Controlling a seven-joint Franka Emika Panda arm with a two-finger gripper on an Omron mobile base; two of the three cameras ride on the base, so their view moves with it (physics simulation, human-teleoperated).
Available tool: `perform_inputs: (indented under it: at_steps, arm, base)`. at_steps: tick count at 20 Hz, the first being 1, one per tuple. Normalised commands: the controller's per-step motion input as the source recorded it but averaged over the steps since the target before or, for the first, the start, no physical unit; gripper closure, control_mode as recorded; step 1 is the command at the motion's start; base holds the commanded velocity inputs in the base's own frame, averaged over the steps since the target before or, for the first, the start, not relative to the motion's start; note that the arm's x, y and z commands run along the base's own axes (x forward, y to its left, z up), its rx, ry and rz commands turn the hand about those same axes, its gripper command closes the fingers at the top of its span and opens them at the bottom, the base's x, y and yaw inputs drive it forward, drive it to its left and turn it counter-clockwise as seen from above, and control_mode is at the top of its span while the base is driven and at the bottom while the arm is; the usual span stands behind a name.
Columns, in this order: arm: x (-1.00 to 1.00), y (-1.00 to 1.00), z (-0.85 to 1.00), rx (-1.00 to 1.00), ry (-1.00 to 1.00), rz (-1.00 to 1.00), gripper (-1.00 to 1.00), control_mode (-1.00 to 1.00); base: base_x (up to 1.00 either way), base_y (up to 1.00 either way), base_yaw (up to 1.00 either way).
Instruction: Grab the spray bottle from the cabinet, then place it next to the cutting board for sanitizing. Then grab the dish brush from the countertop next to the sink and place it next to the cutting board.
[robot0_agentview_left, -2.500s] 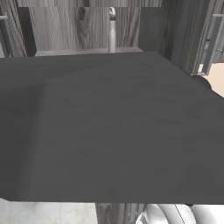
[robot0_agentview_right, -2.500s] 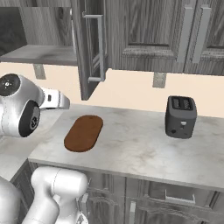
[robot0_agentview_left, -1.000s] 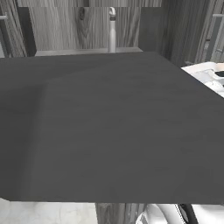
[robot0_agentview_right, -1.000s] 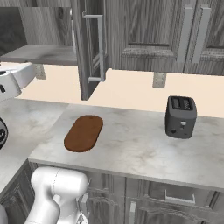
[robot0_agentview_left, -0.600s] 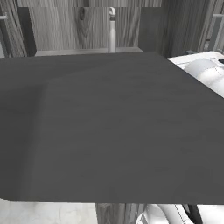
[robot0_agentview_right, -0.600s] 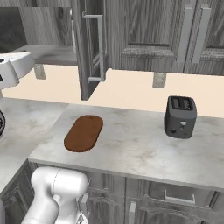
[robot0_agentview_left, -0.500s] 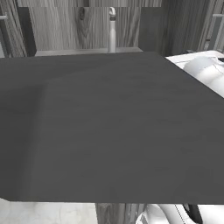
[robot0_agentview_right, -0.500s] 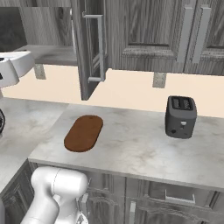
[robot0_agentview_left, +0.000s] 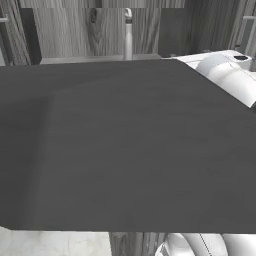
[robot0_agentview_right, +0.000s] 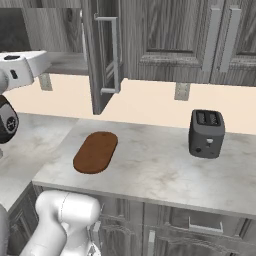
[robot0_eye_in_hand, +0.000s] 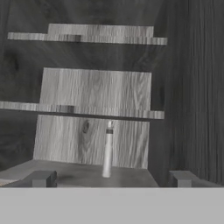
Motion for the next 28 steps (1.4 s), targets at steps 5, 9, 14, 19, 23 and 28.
perform_inputs:
  at_steps: [5, 9, 14, 19, 23, 28]
  arm:
    - [0.43, 0.01, 0.0, 0.0, 0.0, 0.0, -1.0, -1.0]
    - [0.41, 0.0, 0.0, 0.0, 0.0, 0.0, -1.0, -1.0]
    - [0.38, 0.0, 0.0, 0.0, 0.04, 0.0, -1.0, -1.0]
    - [0.38, 0.01, 0.0, 0.0, 0.04, 0.0, -1.0, -1.0]
    - [0.21, 0.04, 0.0, 0.0, 0.04, 0.0, -1.0, -1.0]
    - [0.21, 0.02, 0.0, 0.0, 0.04, 0.0, -1.0, -1.0]
  base:
    - [0.0, 0.0, 0.0]
    - [0.0, 0.0, 0.0]
    - [0.0, 0.0, 0.0]
    - [0.0, 0.0, 0.0]
    - [0.0, 0.0, 0.0]
    - [0.0, 0.0, 0.0]
